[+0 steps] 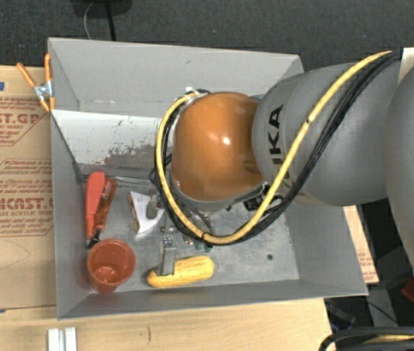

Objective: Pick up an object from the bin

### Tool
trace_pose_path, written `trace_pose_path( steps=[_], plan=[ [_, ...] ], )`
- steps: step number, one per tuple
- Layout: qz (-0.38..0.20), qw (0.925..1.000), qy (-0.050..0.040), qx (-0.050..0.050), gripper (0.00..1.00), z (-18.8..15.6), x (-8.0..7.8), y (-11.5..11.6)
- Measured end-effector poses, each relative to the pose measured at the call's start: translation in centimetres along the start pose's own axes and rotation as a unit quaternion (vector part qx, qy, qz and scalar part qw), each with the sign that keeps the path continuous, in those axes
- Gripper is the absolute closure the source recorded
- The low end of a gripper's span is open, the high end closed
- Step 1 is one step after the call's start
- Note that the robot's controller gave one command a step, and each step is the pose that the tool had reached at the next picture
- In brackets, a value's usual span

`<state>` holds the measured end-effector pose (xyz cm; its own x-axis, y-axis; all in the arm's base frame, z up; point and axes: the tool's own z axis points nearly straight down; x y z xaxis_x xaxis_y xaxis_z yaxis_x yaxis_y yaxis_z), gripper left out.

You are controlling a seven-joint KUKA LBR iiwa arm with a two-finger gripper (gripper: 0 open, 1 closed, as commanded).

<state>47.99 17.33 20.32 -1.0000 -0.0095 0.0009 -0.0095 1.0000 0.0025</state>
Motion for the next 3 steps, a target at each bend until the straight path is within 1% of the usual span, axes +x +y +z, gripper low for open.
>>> trace_pose_path(
  steps=[1, 2, 3],
  plan=[
    [0.002, 1.0000, -0.0008, 0.000, 0.00, 4.4, -1.0, -0.7],
    [0.000, 1.0000, 0.0001, -0.001, 0.00, 8.2, -0.1, -0.6],
    [-0.046, 0.9989, -0.0002, -0.001, 0.00, 9.4, -0.5, -4.4]
  ],
)
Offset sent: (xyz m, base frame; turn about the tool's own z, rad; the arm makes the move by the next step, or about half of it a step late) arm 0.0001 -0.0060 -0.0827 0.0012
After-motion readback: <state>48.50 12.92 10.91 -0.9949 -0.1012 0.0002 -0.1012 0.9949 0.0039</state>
